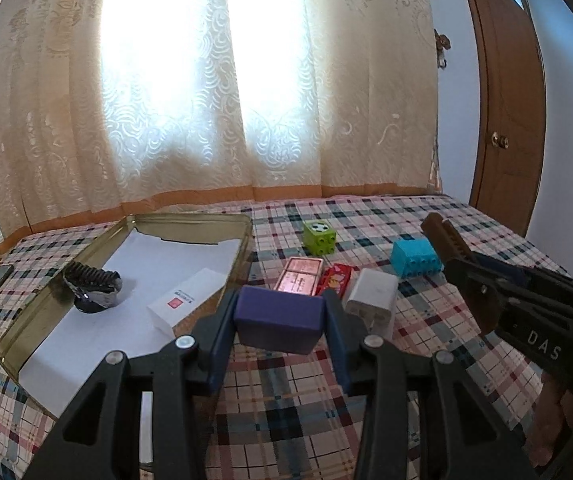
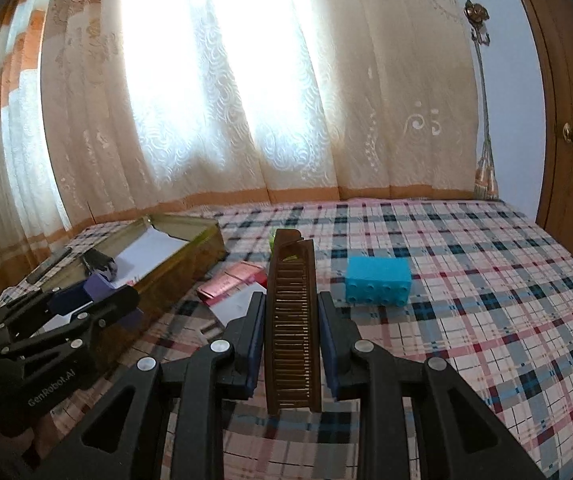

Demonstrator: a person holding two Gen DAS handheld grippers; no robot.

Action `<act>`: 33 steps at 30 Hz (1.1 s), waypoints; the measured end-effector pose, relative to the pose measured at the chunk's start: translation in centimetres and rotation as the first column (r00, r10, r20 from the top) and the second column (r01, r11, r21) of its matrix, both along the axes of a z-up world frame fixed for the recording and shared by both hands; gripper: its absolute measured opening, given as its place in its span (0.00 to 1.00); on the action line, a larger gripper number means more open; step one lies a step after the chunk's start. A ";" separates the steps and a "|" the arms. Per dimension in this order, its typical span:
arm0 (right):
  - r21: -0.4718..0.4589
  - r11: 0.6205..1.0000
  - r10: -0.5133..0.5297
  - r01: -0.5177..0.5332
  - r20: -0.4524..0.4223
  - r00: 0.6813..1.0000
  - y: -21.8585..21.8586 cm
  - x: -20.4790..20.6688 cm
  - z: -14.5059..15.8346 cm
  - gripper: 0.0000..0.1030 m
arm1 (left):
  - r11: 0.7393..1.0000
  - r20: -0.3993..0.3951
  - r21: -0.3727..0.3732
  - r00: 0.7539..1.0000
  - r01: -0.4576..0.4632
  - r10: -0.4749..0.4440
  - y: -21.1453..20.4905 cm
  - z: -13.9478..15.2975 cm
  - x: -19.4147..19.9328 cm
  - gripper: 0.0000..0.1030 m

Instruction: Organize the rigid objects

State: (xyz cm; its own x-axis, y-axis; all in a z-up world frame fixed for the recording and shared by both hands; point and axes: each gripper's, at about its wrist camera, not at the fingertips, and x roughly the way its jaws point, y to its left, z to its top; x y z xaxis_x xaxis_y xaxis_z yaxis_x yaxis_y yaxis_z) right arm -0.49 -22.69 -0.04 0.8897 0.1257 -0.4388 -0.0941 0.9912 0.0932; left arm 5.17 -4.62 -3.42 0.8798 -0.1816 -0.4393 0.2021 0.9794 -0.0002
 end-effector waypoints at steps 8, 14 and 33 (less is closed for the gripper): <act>-0.024 1.000 0.009 -0.007 0.064 0.998 1.5 -0.6 0.5 0.27 | 1.000 0.033 -0.018 0.999 -0.022 0.023 0.7 0.2 -0.5 0.40; -0.031 0.999 0.020 -0.017 0.086 0.996 2.2 -0.6 0.6 0.27 | 0.999 0.046 -0.026 0.998 -0.043 0.044 1.4 0.3 -0.9 0.40; -0.047 0.998 0.039 -0.033 0.143 0.989 3.9 -1.0 1.1 0.27 | 0.993 0.061 -0.046 0.992 -0.109 0.112 4.0 0.4 -1.1 0.40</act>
